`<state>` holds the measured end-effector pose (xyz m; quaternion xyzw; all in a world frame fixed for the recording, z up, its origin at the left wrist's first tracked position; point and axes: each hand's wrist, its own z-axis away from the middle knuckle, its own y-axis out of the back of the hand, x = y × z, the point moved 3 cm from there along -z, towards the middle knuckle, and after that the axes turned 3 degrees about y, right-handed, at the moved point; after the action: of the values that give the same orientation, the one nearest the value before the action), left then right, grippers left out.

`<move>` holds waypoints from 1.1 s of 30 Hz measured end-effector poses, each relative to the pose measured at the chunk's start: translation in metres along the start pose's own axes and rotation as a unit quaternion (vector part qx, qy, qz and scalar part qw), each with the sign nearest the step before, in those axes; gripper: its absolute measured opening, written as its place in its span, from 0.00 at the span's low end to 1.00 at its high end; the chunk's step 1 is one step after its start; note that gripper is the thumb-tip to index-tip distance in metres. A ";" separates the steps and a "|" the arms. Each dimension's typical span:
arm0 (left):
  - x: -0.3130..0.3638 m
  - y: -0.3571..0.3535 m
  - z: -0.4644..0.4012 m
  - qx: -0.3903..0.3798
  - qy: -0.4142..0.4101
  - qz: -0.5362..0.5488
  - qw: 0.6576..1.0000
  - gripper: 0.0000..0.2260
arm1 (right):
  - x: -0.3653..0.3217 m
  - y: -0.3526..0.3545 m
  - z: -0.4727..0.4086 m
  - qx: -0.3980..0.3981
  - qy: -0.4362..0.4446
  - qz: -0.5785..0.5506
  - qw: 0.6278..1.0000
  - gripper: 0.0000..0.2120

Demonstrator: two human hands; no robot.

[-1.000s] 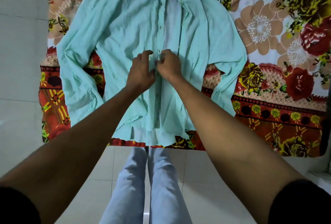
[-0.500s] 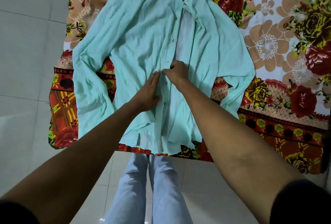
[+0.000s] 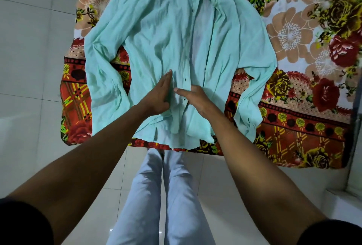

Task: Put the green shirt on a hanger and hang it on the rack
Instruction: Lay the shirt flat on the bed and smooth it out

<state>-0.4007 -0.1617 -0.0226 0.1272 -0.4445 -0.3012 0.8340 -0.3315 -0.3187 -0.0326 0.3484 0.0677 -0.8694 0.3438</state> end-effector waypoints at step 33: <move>0.092 0.114 -0.125 0.171 0.010 -0.220 0.960 0.23 | -0.145 0.068 -0.069 0.169 0.200 0.426 0.866 0.16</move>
<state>-0.2152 -0.1356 0.0222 0.3652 -0.4421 -0.3958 0.7173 -0.1739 -0.2655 0.0187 0.5622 -0.1686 -0.5484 0.5956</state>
